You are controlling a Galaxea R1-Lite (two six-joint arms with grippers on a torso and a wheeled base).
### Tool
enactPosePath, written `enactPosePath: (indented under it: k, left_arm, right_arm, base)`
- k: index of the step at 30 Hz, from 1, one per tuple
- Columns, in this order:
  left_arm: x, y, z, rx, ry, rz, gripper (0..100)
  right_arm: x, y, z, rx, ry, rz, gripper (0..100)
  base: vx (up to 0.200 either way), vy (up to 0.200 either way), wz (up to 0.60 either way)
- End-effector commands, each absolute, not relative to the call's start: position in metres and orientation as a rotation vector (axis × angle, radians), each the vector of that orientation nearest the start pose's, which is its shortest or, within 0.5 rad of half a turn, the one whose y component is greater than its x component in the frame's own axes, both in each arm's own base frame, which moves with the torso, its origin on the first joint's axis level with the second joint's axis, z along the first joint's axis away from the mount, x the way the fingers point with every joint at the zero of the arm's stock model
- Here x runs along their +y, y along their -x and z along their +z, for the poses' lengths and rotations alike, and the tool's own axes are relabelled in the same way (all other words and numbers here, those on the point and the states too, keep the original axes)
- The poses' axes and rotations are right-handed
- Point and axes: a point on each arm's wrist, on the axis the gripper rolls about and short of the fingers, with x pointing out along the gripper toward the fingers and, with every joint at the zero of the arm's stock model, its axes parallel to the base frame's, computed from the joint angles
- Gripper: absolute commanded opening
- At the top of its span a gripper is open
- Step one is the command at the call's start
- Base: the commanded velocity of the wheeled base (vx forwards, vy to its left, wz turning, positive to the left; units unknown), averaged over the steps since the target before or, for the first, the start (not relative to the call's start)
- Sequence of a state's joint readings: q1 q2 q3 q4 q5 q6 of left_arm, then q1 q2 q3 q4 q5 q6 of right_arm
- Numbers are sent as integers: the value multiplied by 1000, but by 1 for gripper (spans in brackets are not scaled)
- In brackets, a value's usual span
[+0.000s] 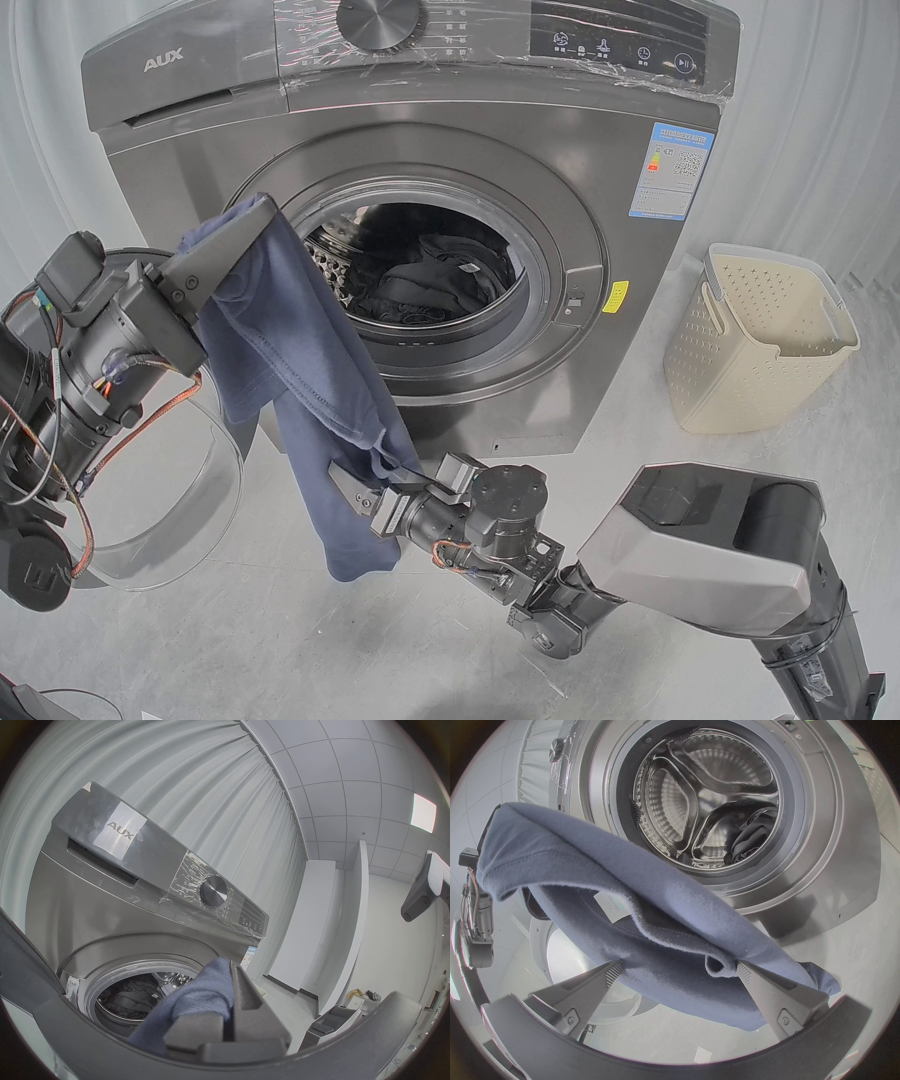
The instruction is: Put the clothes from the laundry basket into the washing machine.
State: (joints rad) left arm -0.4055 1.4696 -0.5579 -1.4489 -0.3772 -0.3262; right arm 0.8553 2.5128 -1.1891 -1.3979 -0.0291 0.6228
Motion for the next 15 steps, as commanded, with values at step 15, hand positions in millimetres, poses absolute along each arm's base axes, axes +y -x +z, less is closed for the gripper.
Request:
enactPosePath:
  k: [15]
  left_arm:
    - [-96,-202,258,-420,312,-848,0]
  right_arm:
    - [345,-317,31,141,-631,773,100]
  base:
    - [0,0,0]
